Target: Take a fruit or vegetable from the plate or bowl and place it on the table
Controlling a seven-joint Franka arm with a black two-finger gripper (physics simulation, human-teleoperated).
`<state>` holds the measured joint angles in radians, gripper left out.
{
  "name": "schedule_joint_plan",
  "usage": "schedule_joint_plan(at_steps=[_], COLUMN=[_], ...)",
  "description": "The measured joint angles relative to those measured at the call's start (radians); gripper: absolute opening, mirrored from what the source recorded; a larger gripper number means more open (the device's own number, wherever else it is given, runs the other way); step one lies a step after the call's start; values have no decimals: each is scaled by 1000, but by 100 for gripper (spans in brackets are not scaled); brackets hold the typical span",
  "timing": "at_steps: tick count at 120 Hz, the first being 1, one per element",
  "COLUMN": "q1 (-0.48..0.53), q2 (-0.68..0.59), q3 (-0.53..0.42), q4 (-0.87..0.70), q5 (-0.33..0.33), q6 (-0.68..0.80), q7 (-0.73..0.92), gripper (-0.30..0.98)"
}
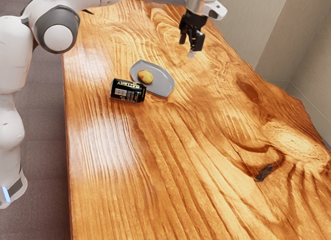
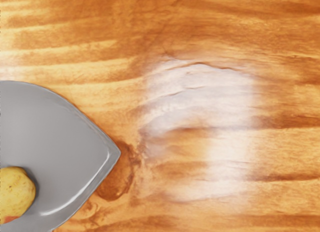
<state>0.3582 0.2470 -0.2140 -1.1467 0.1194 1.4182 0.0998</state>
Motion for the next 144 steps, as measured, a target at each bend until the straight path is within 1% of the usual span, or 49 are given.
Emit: schedule_joint_plan(at_steps=[23,44,56,60,66,72,84,92,99,112,121,132,144], q1=[9,-7,-1,-6,-2,7,25,26,0,-98,-122,-92,2], q2=[6,-5,-27,-55,-124,-193,-281,-294,-290,-286,-294,-289,-296], q3=[3,-3,5,35,75,92,101,102,111,194,250,317,347], q4=[-2,-27,-42,-73,-166,-260,-304,-304,-310,-347,-399,-427,-422], q5=[0,-2,-42,-65,-99,-129,-201,-239,-260,-283,-297,-326,-336], q6=[4,2,-21,-28,-24,-15,1,9,17,26,42,77,85], q7=[4,28,66,87,114,106,-7,-136,-253,-435,-531,-602,-599], gripper=[69,69,69,68,69,69,69,69,69,69,69,69,69])
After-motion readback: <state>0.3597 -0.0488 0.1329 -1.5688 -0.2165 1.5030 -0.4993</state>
